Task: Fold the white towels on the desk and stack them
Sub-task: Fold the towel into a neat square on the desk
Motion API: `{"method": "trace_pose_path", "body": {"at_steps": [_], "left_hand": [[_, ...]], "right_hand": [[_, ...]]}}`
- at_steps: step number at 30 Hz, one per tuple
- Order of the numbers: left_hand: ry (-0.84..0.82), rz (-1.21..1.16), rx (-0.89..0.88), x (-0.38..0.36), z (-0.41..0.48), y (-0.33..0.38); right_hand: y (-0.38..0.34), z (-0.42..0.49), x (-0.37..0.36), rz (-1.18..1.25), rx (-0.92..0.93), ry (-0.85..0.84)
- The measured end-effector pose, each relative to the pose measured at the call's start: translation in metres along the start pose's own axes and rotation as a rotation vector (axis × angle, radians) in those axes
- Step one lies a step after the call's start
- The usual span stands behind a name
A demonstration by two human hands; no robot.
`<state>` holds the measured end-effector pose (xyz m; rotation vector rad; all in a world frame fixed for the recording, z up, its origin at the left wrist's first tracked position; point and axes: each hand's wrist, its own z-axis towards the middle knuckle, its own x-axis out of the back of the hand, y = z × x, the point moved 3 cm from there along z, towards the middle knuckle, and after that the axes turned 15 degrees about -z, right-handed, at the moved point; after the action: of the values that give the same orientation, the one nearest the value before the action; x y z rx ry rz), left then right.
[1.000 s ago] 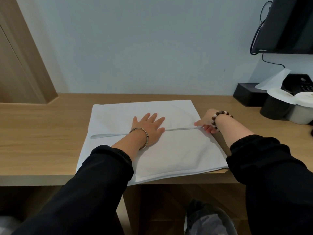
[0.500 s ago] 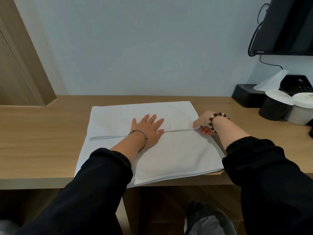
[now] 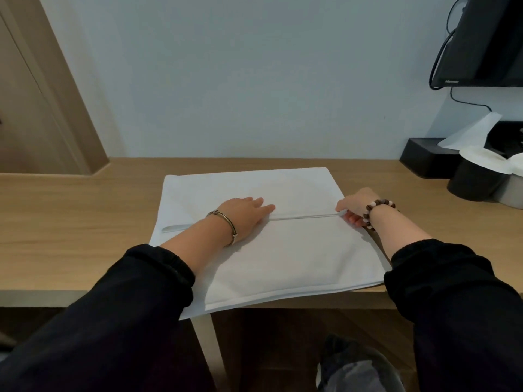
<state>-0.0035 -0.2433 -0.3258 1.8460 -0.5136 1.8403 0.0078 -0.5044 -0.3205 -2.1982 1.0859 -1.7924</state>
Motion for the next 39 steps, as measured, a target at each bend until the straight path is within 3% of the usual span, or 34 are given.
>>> {"method": "trace_pose_path", "body": {"at_steps": [3,7,20,30,39], "left_hand": [[0.029,0.227,-0.045,0.005,-0.016,0.001],[-0.05,0.343,0.025,0.009,-0.021,-0.004],[0.075,0.18,0.112,0.009,-0.028,-0.022],[0.13,0.147,0.137,0.006,-0.034,-0.028],[0.154,0.235,0.375,0.019,-0.098,-0.084]], "right_hand": [[0.001,-0.003,-0.001,-0.053,0.0,0.058],[0.0,-0.011,-0.002,-0.064,-0.004,0.117],[-0.005,-0.023,-0.014,-0.141,0.058,0.298],[-0.011,-0.034,-0.02,-0.178,0.064,0.316],[-0.012,-0.034,-0.024,-0.246,0.056,0.394]]}}
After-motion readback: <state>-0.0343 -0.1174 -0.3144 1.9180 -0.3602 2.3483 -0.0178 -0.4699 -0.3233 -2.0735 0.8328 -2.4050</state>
